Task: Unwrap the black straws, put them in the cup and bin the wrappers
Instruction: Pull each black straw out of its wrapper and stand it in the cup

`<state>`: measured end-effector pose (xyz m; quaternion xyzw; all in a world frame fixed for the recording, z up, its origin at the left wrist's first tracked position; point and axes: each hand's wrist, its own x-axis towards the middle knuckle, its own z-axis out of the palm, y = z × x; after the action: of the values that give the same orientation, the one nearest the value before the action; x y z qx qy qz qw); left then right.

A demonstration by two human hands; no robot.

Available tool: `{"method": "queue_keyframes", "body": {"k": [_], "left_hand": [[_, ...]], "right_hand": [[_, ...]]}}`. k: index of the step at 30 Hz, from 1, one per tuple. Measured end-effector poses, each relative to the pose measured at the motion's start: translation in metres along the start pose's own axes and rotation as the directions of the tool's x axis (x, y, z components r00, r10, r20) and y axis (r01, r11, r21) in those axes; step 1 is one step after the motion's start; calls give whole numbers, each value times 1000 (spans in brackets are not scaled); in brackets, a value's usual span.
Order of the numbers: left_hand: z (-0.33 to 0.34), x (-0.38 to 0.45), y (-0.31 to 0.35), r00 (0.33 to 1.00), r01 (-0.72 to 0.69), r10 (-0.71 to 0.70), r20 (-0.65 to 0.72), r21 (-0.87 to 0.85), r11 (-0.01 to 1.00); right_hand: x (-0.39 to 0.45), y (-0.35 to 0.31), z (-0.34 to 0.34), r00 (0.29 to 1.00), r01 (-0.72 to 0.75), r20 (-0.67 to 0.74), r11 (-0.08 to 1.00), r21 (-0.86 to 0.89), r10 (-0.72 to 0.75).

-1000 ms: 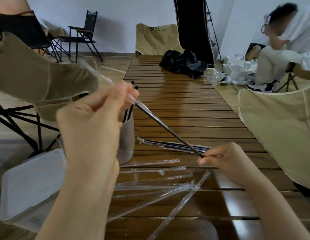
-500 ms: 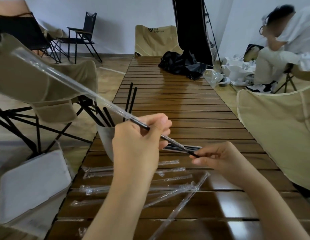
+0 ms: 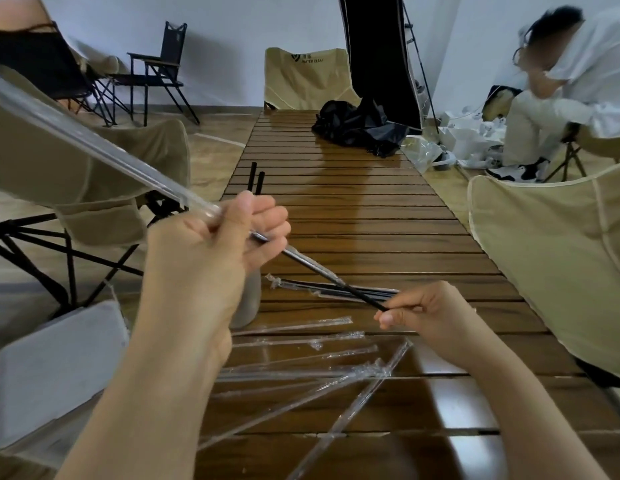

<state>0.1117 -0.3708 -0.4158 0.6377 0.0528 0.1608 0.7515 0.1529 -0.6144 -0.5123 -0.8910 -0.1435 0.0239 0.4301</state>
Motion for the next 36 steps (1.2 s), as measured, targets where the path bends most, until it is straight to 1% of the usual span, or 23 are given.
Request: {"method": "queue_keyframes", "body": {"k": [2, 4, 7, 9, 12, 14, 17, 19, 22, 24, 27, 29, 30, 31, 32, 33, 34, 35, 36], "left_hand": [[-2, 1, 3, 998, -49, 49, -26, 2, 999], [1, -2, 4, 998, -58, 58, -28, -11, 998], [11, -7, -2, 999, 49, -48, 16, -28, 998], [18, -10, -8, 993, 106, -104, 48, -45, 993], [22, -12, -11, 990, 141, -136, 41, -125, 982], [17, -10, -7, 993, 122, -121, 14, -169, 978], [3, -3, 5, 998, 8, -17, -57, -163, 987], [-5, 1, 5, 994, -73, 64, -93, -106, 992], [-7, 4, -2, 983, -138, 134, -125, -25, 990], [-8, 5, -3, 967, -205, 206, -146, 25, 978], [-9, 4, 4, 916, -361, 382, -121, 169, 917], [-11, 3, 10, 897, -419, 442, -27, 269, 867], [-11, 2, 13, 901, -423, 430, 57, 339, 841], [-11, 2, 13, 910, -414, 380, 167, 434, 800], [-12, 2, 12, 914, -402, 288, 286, 543, 737], [-13, 3, 9, 906, -391, 153, 395, 642, 660], [-14, 3, 5, 883, -379, -5, 469, 719, 583], [-15, 4, -1, 850, -366, -157, 502, 780, 508], [-16, 3, -8, 820, -362, -273, 502, 826, 433]], "right_hand": [[1, -1, 3, 1000, -13, -8, 1000, 10, 14], [3, -9, 7, 1000, 17, -10, 999, 39, -16], [6, -22, 14, 994, 93, -55, 994, 58, -90], [7, -28, 18, 992, 105, -79, 994, 36, -101], [9, -28, 23, 990, 99, -93, 995, -34, -102], [9, -24, 21, 991, 89, -94, 991, -104, -99], [7, -20, 15, 991, 64, -105, 982, -179, -84], [7, -19, 15, 988, 45, -132, 976, -214, -74], [8, -19, 16, 980, 33, -182, 967, -253, -81], [9, -17, 16, 981, 22, -178, 958, -287, -76], [11, -14, 19, 984, 23, -159, 942, -334, -80], [11, -16, 22, 976, 55, -183, 949, -311, -117], [11, -20, 23, 971, 73, -198, 954, -292, -135], [10, -22, 23, 969, 84, -200, 958, -273, -142], [10, -25, 23, 970, 92, -193, 961, -262, -146], [11, -25, 23, 974, 88, -180, 963, -253, -137], [12, -25, 22, 980, 80, -155, 965, -251, -121], [13, -25, 22, 984, 84, -130, 963, -254, -120], [13, -24, 23, 982, 118, -117, 960, -256, -151]]}}
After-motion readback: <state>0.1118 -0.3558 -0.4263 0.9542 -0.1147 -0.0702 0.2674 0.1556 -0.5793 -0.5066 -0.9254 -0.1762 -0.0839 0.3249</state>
